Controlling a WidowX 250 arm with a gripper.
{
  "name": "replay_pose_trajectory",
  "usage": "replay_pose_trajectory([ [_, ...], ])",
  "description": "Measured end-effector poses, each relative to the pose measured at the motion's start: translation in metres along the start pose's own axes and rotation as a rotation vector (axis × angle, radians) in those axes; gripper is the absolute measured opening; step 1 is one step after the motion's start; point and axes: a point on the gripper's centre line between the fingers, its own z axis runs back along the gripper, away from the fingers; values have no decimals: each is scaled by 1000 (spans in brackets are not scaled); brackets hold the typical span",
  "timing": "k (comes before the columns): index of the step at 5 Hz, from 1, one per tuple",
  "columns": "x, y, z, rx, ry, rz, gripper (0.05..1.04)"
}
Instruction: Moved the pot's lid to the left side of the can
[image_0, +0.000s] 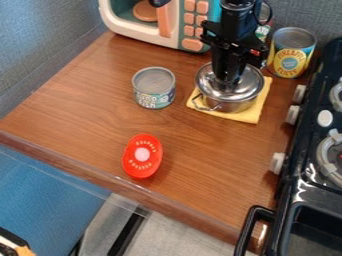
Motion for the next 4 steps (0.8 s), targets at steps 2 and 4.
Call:
replay_pose_trajectory([
  [2,18,16,44,-62,-87,51,289],
  [4,9,84,82,-14,-126,223,289],
])
